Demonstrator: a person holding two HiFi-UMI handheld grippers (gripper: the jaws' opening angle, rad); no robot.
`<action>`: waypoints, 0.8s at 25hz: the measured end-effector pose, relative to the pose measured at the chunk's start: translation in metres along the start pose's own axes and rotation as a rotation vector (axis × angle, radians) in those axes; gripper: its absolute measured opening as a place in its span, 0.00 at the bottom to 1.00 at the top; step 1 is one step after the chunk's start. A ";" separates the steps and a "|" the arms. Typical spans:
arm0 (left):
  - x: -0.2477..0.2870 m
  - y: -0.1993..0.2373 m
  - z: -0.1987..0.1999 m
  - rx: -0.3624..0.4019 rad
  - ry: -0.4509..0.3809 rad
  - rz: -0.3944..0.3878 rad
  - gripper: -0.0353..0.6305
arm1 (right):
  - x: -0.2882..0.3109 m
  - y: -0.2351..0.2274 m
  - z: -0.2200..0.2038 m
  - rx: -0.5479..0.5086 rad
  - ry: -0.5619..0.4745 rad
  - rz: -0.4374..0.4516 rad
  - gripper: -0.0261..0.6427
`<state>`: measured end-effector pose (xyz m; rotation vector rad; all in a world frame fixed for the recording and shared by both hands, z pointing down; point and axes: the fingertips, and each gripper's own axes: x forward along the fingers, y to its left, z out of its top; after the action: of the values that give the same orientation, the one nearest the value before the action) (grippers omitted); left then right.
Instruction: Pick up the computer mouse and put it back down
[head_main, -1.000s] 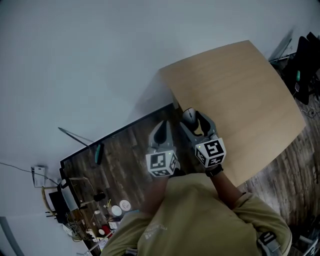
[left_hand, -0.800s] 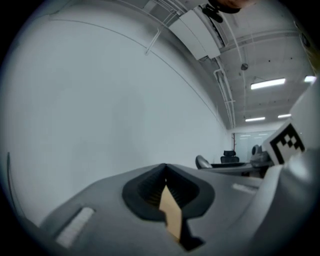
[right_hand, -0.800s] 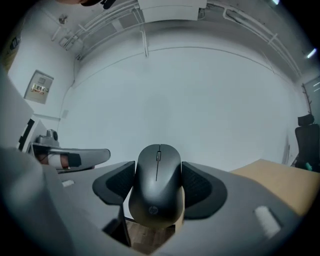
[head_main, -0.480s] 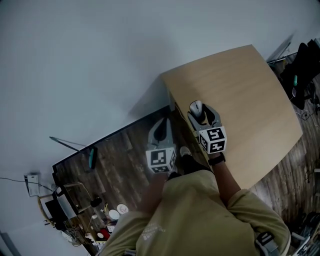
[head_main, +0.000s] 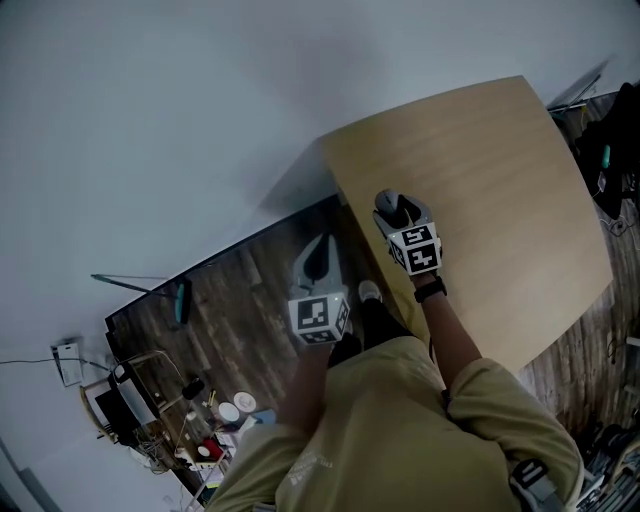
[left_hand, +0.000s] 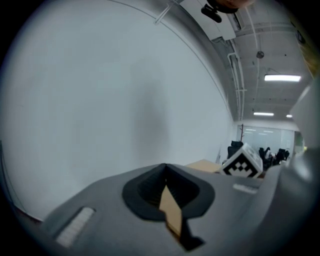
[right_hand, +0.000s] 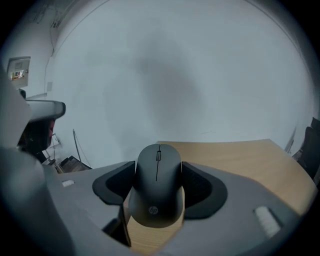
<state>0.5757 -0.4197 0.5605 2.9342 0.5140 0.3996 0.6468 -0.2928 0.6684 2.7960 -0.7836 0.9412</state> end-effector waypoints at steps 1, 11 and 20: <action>0.003 0.001 -0.003 -0.002 0.008 0.006 0.05 | 0.011 -0.004 -0.008 -0.002 0.030 0.005 0.48; 0.018 0.015 -0.038 -0.013 0.075 0.031 0.05 | 0.096 -0.020 -0.095 0.033 0.302 0.019 0.48; 0.016 0.022 -0.053 -0.022 0.106 0.035 0.05 | 0.111 -0.024 -0.120 0.067 0.386 -0.016 0.49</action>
<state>0.5820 -0.4303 0.6187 2.9165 0.4681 0.5636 0.6696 -0.2924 0.8322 2.5417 -0.6801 1.4657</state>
